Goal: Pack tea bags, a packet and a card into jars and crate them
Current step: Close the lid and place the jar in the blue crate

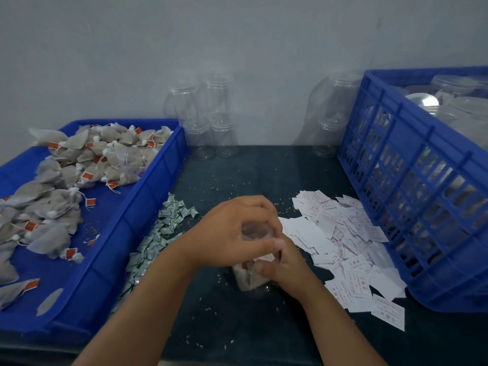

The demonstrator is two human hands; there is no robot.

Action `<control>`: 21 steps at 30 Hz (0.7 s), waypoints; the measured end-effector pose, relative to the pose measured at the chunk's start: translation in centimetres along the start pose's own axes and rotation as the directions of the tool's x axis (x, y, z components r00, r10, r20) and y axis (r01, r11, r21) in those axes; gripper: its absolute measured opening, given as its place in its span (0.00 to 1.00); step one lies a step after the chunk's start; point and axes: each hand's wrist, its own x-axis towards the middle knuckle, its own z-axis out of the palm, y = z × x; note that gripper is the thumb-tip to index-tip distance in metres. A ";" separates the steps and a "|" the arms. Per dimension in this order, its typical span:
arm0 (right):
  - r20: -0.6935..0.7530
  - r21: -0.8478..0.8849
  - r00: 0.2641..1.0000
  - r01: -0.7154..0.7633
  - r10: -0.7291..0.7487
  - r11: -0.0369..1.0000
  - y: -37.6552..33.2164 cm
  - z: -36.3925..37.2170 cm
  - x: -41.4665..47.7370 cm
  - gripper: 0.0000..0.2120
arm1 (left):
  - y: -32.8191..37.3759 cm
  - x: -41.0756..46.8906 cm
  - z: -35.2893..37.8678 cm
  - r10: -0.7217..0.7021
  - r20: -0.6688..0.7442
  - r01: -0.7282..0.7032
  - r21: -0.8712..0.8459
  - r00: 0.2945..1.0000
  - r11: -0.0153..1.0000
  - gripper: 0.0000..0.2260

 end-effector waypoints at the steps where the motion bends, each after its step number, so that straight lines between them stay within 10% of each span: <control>1: 0.008 -0.006 1.000 -0.008 0.008 1.000 -0.2 0.0 0.0 0.33 | -0.1 0.0 -0.2 0.010 0.016 -0.009 -0.016 1.000 1.000 0.04; 5: -0.034 -0.090 0.999 -0.028 0.025 0.996 -0.1 0.5 -0.3 0.28 | 0.3 -0.3 -0.6 -0.058 0.017 0.057 0.059 0.998 0.997 0.15; 10: -0.085 -0.259 0.995 0.027 -0.051 0.966 -0.2 1.5 -0.4 0.23 | 2.1 -0.5 2.0 -0.493 -0.115 0.496 0.388 0.862 0.777 0.28; 21: 0.058 -0.055 0.998 0.002 0.002 0.999 -0.6 0.6 0.1 0.29 | 1.0 -1.4 0.1 -0.024 -0.040 0.031 0.188 0.999 0.982 0.06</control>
